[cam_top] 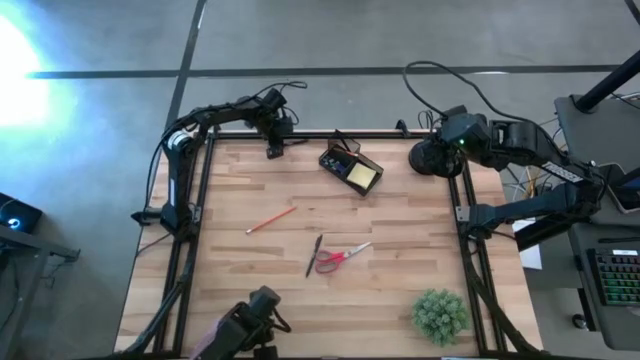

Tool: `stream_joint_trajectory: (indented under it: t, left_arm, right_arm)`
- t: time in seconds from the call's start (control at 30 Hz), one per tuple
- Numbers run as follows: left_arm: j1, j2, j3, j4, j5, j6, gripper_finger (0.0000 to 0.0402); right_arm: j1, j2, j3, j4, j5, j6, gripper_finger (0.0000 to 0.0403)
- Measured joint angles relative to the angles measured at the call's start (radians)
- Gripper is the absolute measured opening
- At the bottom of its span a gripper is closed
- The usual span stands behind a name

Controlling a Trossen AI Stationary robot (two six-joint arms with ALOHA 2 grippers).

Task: Pick and place office supplies into organizer
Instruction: Put the top pen into the desk organizer

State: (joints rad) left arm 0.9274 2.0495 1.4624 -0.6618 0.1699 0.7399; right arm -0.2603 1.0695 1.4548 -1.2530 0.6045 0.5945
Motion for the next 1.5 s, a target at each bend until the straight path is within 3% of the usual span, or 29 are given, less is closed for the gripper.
stream_joint_trajectory:
  t: [0.17,0.5,0.93,1.27,1.5]
  left_arm:
    - [-0.001,0.001,0.0,-0.004,-0.001,0.0,0.0117]
    - [-0.013,0.002,-0.009,-0.002,-0.039,0.0,0.0026]
    - [-0.031,-0.005,-0.011,-0.023,-0.057,0.028,0.0019]
    - [-0.097,-0.037,0.028,-0.118,-0.144,0.029,0.0018]
    - [-0.168,-0.082,0.031,-0.139,-0.259,0.058,0.0018]
  right_arm:
    - [-0.013,0.0,0.0,0.0,0.0,-0.001,0.0176]
    - [-0.02,0.0,0.0,0.0,0.001,-0.014,0.0176]
    - [-0.02,0.0,0.0,-0.001,0.001,-0.018,0.0176]
    - [-0.02,0.0,0.0,-0.043,-0.001,-0.02,0.0176]
    - [-0.019,0.0,0.0,-0.106,-0.002,-0.02,0.0176]
